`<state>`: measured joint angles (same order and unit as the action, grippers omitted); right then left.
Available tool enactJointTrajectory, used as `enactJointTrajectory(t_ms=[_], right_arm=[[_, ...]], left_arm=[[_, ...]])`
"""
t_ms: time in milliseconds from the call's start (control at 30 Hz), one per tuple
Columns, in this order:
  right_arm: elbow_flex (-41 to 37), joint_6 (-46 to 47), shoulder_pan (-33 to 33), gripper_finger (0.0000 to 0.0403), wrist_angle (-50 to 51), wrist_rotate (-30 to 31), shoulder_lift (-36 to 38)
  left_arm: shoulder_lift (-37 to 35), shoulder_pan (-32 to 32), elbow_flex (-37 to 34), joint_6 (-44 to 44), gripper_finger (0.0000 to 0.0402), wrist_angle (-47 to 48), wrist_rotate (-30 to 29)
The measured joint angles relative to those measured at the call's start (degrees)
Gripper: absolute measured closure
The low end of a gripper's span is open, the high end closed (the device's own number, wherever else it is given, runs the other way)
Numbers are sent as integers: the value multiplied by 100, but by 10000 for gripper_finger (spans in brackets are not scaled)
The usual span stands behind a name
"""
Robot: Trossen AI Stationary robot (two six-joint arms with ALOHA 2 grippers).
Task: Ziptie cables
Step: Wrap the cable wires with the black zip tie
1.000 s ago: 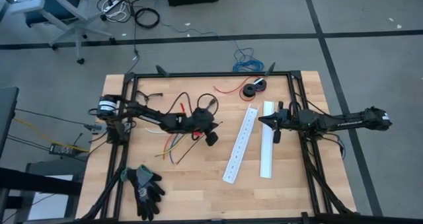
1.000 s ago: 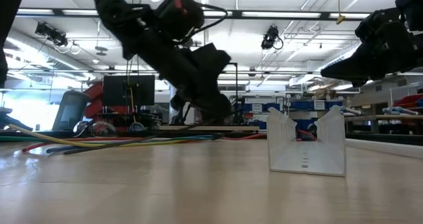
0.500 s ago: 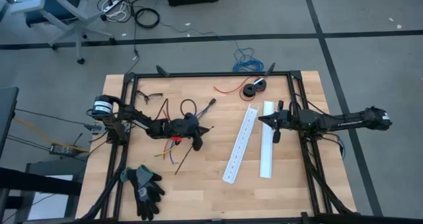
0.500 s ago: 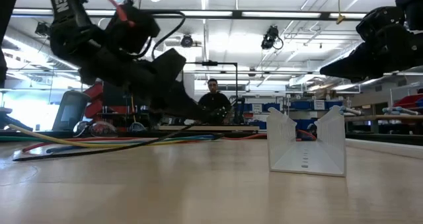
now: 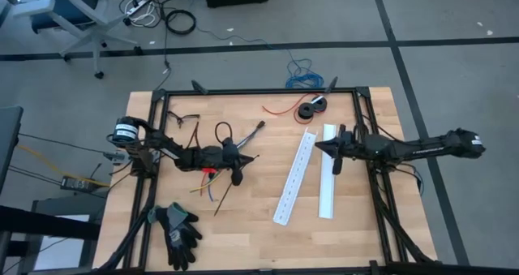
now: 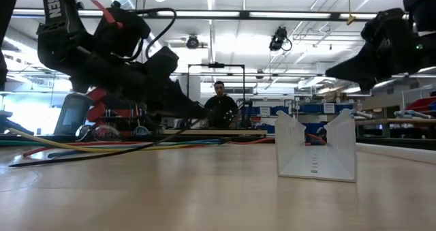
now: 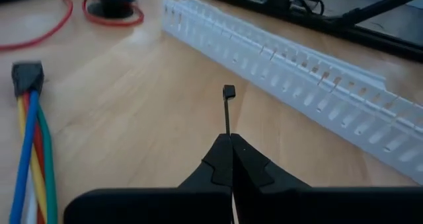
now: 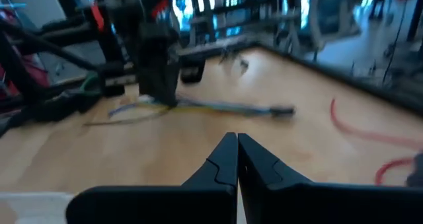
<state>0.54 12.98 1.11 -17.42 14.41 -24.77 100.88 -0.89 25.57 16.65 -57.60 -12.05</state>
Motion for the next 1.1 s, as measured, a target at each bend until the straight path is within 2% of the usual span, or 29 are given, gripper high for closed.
enactJointTrajectory(t_ms=[167, 300, 433, 700, 867, 1100], right_arm=[[0, 724, 171, 402, -668, -167, -967], [134, 799, 363, 403, -1277, -168, -1933], [622, 824, 469, 403, -1735, -13, -3021], [1822, 1141, 465, 403, -1760, 176, -5158], [2501, 1148, 463, 403, -1775, 294, -5994], [3266, 1140, 398, 403, -1769, 304, -6766]], left_arm=[[0, 0, 1, -354, 401, -167, -285], [0, 2, 1, -423, 402, -182, -306], [0, 1, 1, -418, 401, -309, -344], [0, 0, 3, -442, 401, -387, -670], [0, 2, 3, -442, 401, -387, -699], [2, 1, 3, -442, 401, -382, -807]])
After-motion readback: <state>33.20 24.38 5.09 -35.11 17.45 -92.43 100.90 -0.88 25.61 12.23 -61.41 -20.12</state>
